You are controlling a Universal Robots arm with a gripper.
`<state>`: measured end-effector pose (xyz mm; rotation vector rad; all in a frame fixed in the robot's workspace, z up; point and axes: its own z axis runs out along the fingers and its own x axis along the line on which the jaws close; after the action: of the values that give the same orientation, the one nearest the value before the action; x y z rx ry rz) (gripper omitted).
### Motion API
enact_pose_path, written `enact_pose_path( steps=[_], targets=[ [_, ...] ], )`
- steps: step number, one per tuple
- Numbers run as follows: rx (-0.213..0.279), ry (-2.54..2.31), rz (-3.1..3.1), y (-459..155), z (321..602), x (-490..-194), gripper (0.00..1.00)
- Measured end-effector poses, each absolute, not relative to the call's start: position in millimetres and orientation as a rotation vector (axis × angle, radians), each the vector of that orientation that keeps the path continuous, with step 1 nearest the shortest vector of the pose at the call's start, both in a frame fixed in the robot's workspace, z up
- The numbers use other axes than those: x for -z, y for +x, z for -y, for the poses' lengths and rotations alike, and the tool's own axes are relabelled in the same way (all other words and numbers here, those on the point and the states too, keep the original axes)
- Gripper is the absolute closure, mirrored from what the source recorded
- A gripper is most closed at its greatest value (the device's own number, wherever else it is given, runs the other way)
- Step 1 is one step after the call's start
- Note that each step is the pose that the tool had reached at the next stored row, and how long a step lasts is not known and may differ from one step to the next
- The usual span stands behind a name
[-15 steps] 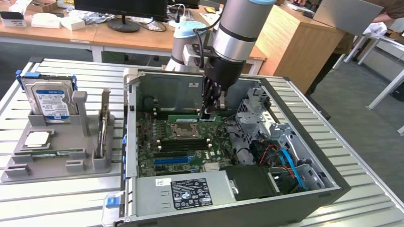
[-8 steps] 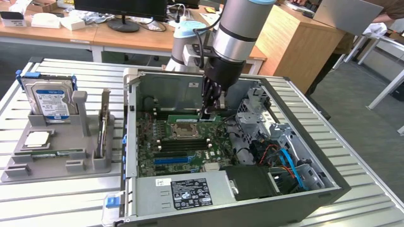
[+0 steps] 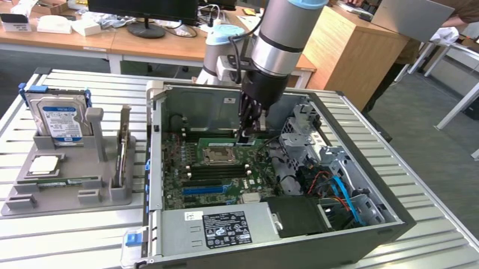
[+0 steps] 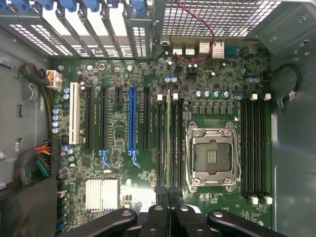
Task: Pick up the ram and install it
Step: 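Insert the ram into the slot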
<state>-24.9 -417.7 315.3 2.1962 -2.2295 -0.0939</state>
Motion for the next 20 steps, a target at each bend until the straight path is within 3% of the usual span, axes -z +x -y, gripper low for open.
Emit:
enact_pose_path(
  steps=[20],
  targets=[
    [0.094,2.196,2.229,-25,418,-291,0.89]
  ],
)
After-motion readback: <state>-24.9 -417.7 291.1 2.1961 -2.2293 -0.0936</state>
